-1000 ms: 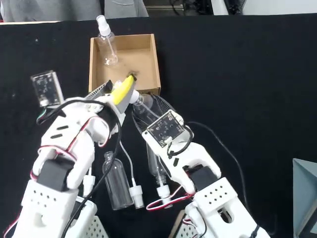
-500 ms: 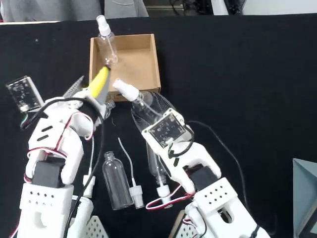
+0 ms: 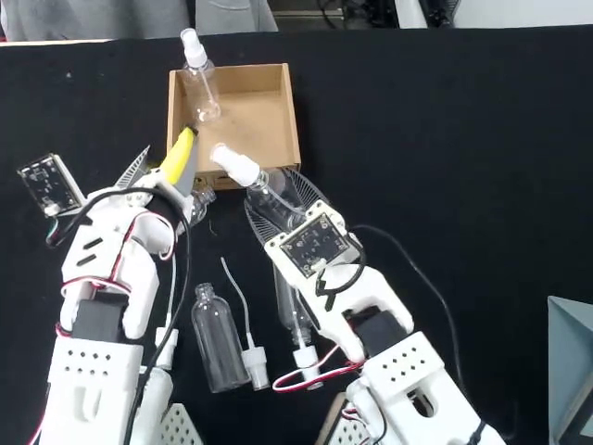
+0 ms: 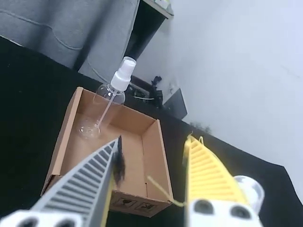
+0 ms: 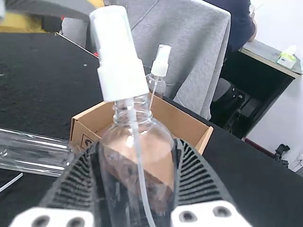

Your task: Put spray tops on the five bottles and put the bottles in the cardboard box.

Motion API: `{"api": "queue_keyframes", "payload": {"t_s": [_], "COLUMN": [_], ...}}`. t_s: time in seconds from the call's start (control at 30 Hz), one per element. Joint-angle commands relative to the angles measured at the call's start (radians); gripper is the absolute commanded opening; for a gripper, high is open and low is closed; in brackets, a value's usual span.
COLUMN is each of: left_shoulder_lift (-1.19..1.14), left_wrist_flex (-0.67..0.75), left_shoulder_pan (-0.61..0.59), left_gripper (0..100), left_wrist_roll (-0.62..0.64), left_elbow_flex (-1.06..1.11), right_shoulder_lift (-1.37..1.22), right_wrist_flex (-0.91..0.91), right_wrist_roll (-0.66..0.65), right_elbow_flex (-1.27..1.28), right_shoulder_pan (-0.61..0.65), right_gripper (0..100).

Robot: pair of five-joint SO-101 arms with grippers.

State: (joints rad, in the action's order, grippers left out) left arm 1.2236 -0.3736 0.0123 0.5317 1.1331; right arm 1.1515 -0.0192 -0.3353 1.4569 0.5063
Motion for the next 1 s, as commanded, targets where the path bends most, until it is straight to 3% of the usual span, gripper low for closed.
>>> {"api": "queue_keyframes", "payload": {"t_s": [0.0, 0.23, 0.43, 0.97], "left_shoulder_lift": [0.018, 0.018, 0.028, 0.018], "left_wrist_flex": [0.075, 0.071, 0.071, 0.078], "left_shoulder_pan": [0.025, 0.179, 0.254, 0.180], "left_gripper": [20, 20, 20, 20], "left_wrist_roll": [-0.012, -0.017, -0.117, -0.115], "left_elbow_flex": [0.018, 0.025, 0.054, 0.071], "right_shoulder_lift": [0.041, 0.041, 0.041, 0.041], "right_wrist_flex": [0.031, 0.031, 0.031, 0.031], "right_wrist_roll": [0.008, 0.008, 0.008, 0.008], "right_elbow_flex": [-0.010, -0.010, -0.008, -0.008], "right_shoulder_pan": [-0.028, -0.028, -0.029, -0.032], "right_gripper": [1.1, 1.1, 1.1, 1.1]}}
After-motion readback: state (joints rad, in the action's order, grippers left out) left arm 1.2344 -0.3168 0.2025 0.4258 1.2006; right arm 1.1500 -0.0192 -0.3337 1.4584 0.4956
